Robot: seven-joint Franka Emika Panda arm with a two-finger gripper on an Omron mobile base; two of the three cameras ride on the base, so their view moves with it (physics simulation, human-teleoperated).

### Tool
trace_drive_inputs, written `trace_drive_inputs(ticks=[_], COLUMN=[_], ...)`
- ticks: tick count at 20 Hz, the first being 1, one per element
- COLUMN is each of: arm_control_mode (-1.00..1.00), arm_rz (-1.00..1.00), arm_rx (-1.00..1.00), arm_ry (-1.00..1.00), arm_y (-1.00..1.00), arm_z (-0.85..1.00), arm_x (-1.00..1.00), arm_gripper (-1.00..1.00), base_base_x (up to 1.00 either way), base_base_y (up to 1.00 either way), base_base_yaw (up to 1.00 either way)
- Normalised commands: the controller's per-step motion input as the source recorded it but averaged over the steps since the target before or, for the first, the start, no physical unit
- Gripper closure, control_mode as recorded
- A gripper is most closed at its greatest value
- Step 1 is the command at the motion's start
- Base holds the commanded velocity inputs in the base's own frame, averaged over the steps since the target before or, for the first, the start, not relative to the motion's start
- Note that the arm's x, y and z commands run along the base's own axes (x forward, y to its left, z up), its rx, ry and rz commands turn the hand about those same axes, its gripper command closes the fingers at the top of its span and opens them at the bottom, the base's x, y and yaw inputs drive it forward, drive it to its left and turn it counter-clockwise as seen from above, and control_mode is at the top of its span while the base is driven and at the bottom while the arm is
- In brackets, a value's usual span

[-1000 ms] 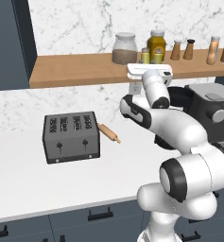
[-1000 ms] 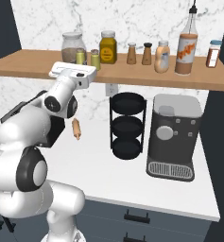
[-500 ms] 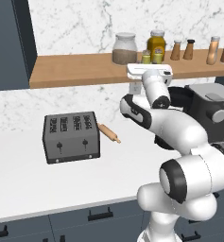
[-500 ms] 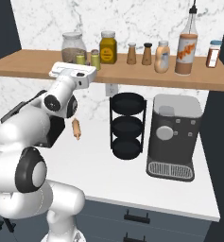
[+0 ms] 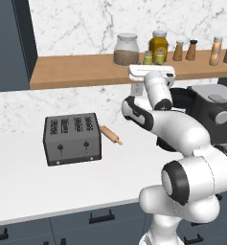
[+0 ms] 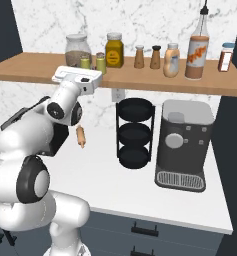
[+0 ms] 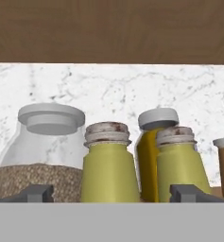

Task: Put the shaker and condiment bottle from the counter next to their counterparts in the cabinet.

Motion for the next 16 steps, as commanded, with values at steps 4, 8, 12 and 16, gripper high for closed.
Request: trace_drive_inputs(ticks=[4, 8, 12, 16], arm_control_mode=[-1.0, -1.0, -1.0, -1.0], arm_rz=[0.0, 0.0, 0.0, 0.0], arm_rx=[0.01, 0.0, 0.0, 0.0], arm_ry=[-0.22, -0.27, -0.28, -0.26], arm_y=[-0.12, -0.01, 0.0, 0.0], arm_z=[-0.48, -0.6, -0.64, -0.69], arm_x=[-0.52, -1.0, -1.0, -1.0], arm_gripper=[-1.0, -1.0, -1.0, -1.0], base_base_x=[0.0, 0.0, 0.0, 0.0], base_base_y=[0.0, 0.0, 0.0, 0.0], base_base_yaw=[0.0, 0.0, 0.0, 0.0])
